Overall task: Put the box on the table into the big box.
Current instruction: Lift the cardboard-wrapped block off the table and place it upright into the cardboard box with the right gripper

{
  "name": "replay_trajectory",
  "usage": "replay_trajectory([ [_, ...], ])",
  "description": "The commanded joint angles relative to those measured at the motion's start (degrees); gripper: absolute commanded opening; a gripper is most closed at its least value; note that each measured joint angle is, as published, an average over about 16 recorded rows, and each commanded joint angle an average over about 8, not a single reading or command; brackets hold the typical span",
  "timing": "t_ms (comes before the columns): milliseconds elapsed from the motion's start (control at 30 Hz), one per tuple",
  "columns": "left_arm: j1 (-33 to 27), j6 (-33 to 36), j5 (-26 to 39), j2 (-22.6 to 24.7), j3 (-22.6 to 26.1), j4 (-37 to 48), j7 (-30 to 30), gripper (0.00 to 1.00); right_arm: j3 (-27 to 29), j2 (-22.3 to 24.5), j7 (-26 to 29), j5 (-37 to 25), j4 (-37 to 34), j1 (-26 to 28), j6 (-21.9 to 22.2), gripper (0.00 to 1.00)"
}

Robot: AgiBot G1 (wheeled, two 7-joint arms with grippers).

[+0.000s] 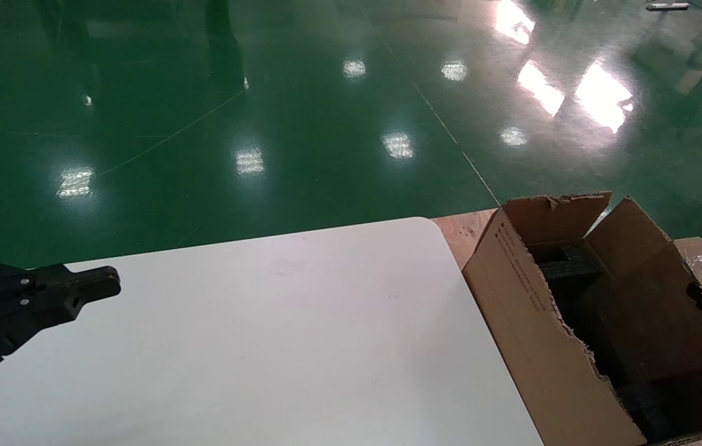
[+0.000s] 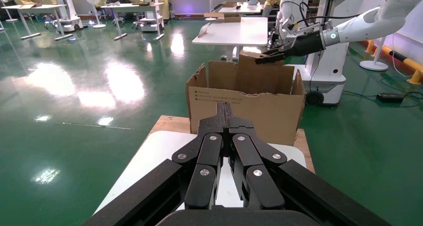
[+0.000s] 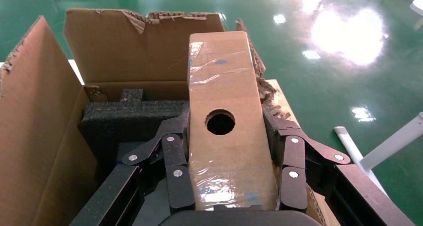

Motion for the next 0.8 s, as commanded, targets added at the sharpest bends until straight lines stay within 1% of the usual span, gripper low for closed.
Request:
replay_trajectory([
  [33, 0.00, 0.00, 0.00, 0.00, 0.00, 0.00, 0.00, 0.00, -0.23, -0.32, 0.40, 0.52, -0.56, -0.50, -0.18, 0.00],
  [367, 0.00, 0.00, 0.00, 0.00, 0.00, 0.00, 0.00, 0.00, -0.89, -1.16, 1.42, 2.03, -1.70, -2.25, -1.21, 0.00],
  [400, 0.00, 0.00, 0.00, 0.00, 0.00, 0.00, 0.00, 0.00, -0.94, -1.22, 1.52, 2.09, -1.78, -2.38, -1.29, 0.02],
  [433, 0.00, 0.00, 0.00, 0.00, 0.00, 0.00, 0.00, 0.04, -0.99, -1.27, 1.62, 2.14, -1.88, -2.49, -1.36, 0.10],
  [467, 0.00, 0.00, 0.00, 0.00, 0.00, 0.00, 0.00, 0.14, -1.05, -1.31, 1.71, 2.15, -1.97, -2.60, -1.42, 0.22],
  [633, 0.00, -0.01, 0.00, 0.00, 0.00, 0.00, 0.00, 0.77, -1.23, -1.44, 2.06, 2.15, -2.41, -2.94, -1.62, 0.85],
  [667, 0.01, -0.01, 0.00, 0.00, 0.00, 0.01, 0.00, 0.89, -1.25, -1.46, 2.11, 2.14, -2.49, -2.97, -1.64, 0.95],
  [700, 0.01, -0.01, 0.00, 0.00, 0.00, 0.01, 0.00, 0.98, -1.27, -1.47, 2.15, 2.14, -2.56, -2.99, -1.65, 1.00],
  [733, 0.01, -0.01, 0.00, 0.00, 0.00, 0.01, 0.00, 1.00, -1.27, -1.48, 2.18, 2.15, -2.60, -3.01, -1.66, 1.00],
  [800, 0.01, -0.01, 0.00, 0.00, -0.01, 0.01, 0.00, 1.00, -1.31, -1.51, 2.25, 2.15, -2.70, -3.06, -1.65, 1.00],
])
